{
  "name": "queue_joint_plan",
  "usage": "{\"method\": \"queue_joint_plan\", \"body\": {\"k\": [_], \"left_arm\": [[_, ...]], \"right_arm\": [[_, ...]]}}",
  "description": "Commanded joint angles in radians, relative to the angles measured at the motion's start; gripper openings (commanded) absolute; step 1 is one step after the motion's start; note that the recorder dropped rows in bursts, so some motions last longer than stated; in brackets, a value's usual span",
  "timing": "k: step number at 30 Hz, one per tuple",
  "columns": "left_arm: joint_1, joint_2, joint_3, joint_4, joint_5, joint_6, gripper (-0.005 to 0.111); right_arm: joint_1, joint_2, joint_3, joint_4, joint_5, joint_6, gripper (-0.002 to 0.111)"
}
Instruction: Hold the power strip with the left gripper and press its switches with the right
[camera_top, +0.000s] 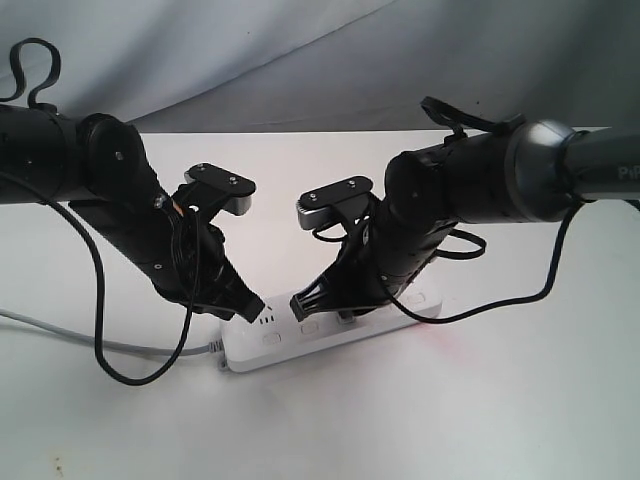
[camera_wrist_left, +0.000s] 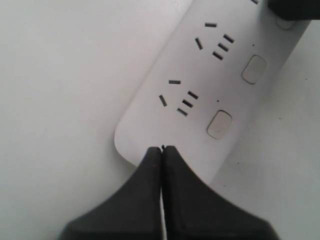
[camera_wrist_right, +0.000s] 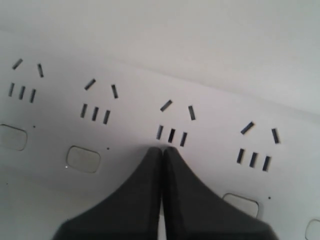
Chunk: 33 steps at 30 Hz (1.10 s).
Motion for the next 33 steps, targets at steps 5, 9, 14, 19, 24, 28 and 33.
{"method": "queue_joint_plan", "body": {"k": [5,9,14,19,24,28,33], "left_arm": [[-0.006,0.000,-0.003,0.001,0.003,-0.004,0.000],[-0.006,0.000,-0.003,0.001,0.005,-0.005,0.000],[-0.006,0.000,-0.003,0.001,0.005,-0.005,0.000],[-0.006,0.000,-0.003,0.001,0.005,-0.005,0.000],[-0.006,0.000,-0.003,-0.004,0.008,-0.005,0.000],[-0.006,0.000,-0.003,-0.007,0.008,-0.005,0.000],[-0.006,0.000,-0.003,-0.012,0.008,-0.005,0.000]], "right_arm": [[0.002,0.043,0.022,-0.011,0.108,0.015,0.000],[0.002,0.046,0.022,-0.011,0.106,0.015,0.000],[0.002,0.063,0.022,-0.011,0.094,0.015,0.000],[0.002,0.032,0.022,-0.030,0.066,0.006,0.000],[0.000,-0.100,0.022,-0.091,0.061,0.014,0.000],[0.000,-0.202,0.022,-0.121,0.065,0.036,0.000],[0.000,-0.228,0.030,-0.179,0.125,0.084,0.000]]}}
